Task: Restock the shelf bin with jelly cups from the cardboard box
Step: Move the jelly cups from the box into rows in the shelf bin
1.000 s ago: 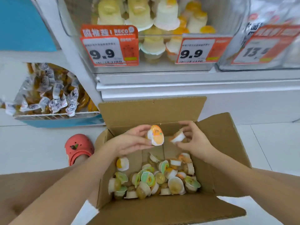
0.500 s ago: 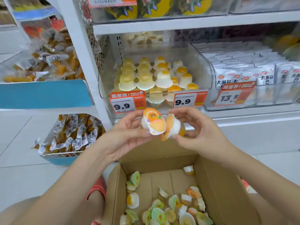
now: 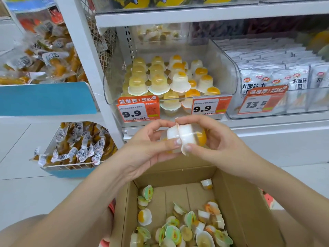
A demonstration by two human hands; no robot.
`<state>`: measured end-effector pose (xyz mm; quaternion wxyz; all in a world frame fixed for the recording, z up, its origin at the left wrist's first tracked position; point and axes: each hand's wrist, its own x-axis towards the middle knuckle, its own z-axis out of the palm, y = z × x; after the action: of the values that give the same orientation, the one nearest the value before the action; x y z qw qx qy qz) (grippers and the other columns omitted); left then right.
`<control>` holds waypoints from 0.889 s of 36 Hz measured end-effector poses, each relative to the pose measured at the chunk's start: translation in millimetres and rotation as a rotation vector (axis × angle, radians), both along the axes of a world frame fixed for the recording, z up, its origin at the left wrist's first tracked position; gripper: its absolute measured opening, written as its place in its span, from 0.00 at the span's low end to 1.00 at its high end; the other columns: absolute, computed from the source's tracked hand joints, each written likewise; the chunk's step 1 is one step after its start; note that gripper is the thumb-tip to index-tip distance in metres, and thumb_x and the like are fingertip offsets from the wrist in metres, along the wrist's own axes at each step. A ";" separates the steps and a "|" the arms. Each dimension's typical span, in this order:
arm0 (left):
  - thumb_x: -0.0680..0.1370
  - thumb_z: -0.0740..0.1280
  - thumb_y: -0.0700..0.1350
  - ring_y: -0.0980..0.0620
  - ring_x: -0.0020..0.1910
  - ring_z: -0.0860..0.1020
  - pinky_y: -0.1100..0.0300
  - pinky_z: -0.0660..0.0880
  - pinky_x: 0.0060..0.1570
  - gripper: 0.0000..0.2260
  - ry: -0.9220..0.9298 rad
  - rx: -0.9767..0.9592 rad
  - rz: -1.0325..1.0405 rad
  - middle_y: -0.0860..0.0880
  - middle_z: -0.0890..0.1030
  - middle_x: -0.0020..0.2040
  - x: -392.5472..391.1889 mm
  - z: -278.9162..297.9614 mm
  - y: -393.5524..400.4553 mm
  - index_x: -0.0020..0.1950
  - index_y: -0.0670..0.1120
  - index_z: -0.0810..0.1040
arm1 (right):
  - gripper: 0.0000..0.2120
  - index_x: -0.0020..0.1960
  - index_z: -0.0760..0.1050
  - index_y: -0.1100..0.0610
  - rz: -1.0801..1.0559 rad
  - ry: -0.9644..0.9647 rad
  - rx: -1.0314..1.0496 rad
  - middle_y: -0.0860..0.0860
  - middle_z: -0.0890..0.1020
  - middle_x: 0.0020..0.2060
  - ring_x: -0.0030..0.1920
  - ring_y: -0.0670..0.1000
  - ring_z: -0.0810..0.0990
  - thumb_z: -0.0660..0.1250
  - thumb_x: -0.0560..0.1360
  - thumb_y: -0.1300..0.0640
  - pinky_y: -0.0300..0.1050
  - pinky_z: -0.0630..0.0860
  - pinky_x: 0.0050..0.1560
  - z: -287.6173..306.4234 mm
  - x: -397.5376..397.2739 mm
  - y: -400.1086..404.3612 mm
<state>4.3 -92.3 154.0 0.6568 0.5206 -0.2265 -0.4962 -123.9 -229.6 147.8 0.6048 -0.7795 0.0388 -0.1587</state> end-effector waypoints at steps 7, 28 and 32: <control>0.63 0.71 0.36 0.49 0.42 0.83 0.60 0.80 0.40 0.25 0.021 0.036 -0.005 0.43 0.82 0.49 -1.2 -4.5 1.8 0.60 0.40 0.74 | 0.39 0.72 0.63 0.45 0.064 0.108 -0.163 0.40 0.72 0.66 0.69 0.39 0.68 0.76 0.65 0.54 0.41 0.67 0.69 -8.6 -4.8 4.1; 0.64 0.74 0.39 0.42 0.53 0.81 0.54 0.80 0.49 0.29 0.211 0.108 -0.176 0.35 0.78 0.60 -10.8 -12.6 3.0 0.64 0.37 0.73 | 0.27 0.56 0.77 0.49 -0.017 0.009 -0.091 0.46 0.77 0.63 0.64 0.42 0.74 0.79 0.59 0.53 0.38 0.69 0.64 -14.2 -1.4 3.1; 0.61 0.74 0.40 0.43 0.48 0.83 0.55 0.81 0.45 0.25 0.259 0.071 -0.154 0.36 0.81 0.54 -11.7 -15.0 2.0 0.57 0.38 0.78 | 0.32 0.62 0.74 0.47 -0.017 0.019 -0.227 0.43 0.77 0.61 0.64 0.44 0.73 0.78 0.60 0.48 0.37 0.69 0.64 -15.1 -2.7 4.3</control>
<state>-7.4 -90.3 139.1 0.6217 0.4560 -0.1614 -0.6160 -126.6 -225.4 132.7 0.5108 -0.8440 0.0330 -0.1599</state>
